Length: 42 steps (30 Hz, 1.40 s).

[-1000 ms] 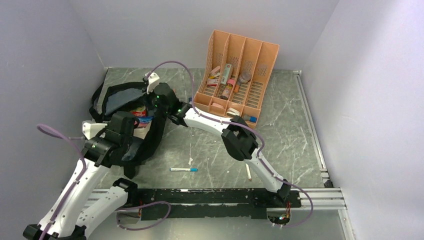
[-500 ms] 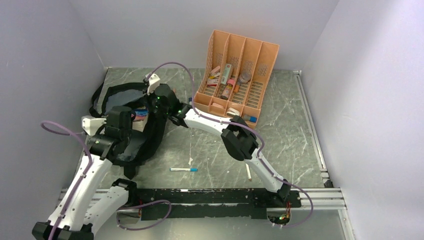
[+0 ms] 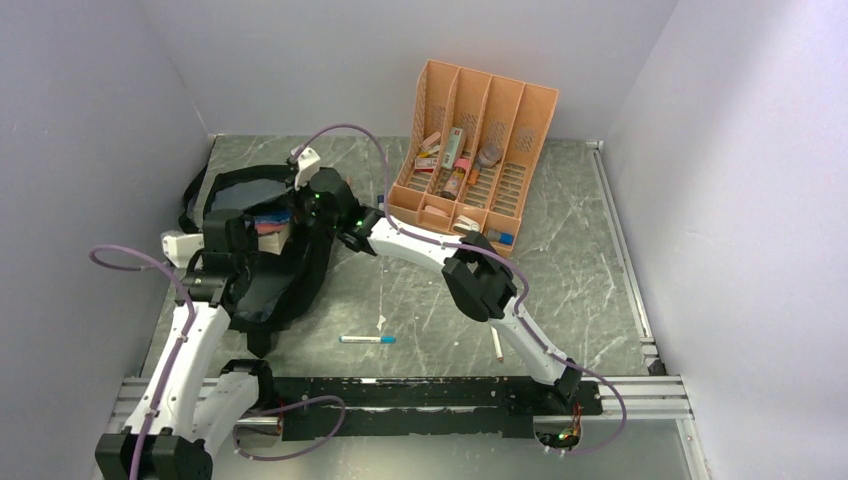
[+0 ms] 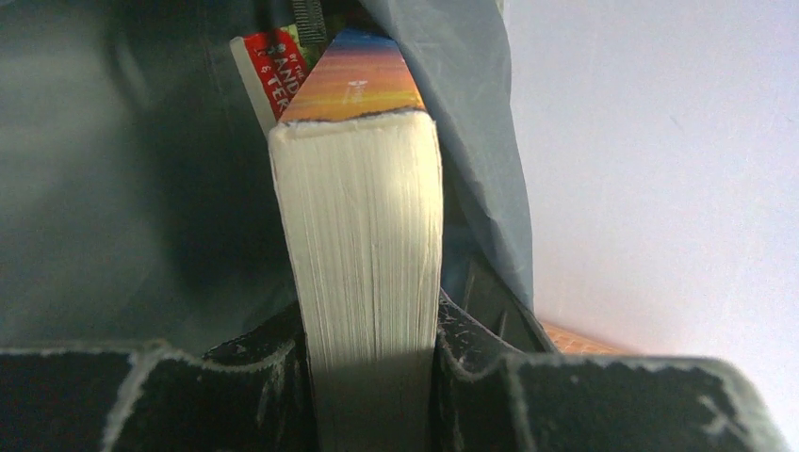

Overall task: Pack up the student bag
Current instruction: Place the book in the student bag.

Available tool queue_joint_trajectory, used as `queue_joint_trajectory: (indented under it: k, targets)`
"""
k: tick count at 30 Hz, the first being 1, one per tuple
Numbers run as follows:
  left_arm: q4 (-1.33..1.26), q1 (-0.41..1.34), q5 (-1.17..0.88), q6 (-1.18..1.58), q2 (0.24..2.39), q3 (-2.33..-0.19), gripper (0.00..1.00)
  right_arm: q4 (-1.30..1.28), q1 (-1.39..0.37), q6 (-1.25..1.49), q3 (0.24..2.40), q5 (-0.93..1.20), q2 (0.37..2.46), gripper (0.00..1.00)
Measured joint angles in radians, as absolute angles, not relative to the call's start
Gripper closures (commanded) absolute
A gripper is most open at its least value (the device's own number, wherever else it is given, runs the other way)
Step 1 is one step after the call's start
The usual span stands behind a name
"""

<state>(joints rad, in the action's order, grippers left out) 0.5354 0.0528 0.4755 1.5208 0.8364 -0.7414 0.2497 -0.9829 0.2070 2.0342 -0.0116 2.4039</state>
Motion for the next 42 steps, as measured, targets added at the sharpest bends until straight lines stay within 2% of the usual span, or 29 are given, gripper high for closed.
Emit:
queue_joint_trajectory:
  k: [15,25,34,42]
  targets:
    - [0.139,-0.057,0.330,1.477,0.873,-0.535,0.95,0.272,-0.983,0.208,1.991,0.005,2.390,1.00]
    - [-0.198,-0.129,0.283,1.452,0.991,-0.402,0.95,0.258,-0.984,0.233,1.987,0.004,2.388,1.00]
    - [-0.548,-0.168,0.241,1.473,1.279,-0.373,0.95,0.203,-0.993,0.281,2.012,-0.006,2.388,1.00]
    - [-0.749,-0.171,0.200,1.472,1.529,-0.458,0.95,0.186,-1.003,0.290,2.023,-0.008,2.388,1.00]
